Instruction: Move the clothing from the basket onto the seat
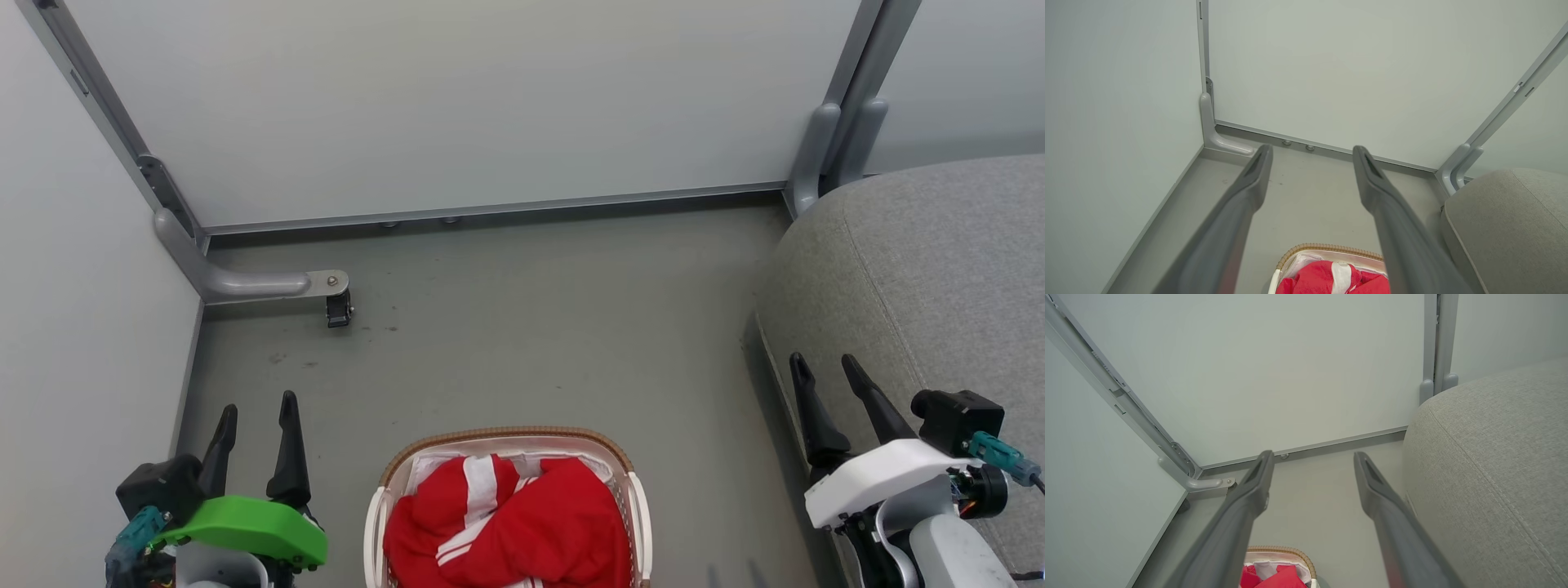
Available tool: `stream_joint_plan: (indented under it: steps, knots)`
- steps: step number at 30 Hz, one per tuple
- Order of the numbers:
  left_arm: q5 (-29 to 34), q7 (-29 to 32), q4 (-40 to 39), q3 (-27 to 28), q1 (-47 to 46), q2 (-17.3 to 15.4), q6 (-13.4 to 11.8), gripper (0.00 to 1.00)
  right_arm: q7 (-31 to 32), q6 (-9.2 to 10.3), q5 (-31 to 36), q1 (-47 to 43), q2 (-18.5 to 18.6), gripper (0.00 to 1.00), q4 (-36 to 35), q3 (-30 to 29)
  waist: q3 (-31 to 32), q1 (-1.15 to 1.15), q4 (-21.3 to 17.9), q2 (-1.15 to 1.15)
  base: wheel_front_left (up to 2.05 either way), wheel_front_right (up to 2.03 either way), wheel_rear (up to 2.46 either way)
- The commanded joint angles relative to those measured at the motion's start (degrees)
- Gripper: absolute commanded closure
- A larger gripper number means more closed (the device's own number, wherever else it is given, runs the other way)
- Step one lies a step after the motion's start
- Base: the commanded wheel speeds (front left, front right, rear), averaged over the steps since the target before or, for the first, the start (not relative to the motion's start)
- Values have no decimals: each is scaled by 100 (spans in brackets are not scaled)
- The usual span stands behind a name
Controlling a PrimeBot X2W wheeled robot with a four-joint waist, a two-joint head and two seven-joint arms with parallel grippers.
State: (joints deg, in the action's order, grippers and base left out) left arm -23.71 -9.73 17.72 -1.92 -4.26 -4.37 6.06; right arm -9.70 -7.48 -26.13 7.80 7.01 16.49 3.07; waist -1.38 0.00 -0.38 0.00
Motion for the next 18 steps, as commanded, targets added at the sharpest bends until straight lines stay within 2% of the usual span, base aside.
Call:
stream_joint_plan:
  steps: [1,18]
  knots:
    - [189,-56,-22,-10,12,-26,12,0,-62,-1,176,11,19,0,-5,-41,-1,0,1,0,0,0,0]
    - [969,-272,-50,63,143,63,51,0,-270,-2,1184,-48,-149,0,139,-308,-31,0,-50,0,0,0,0]
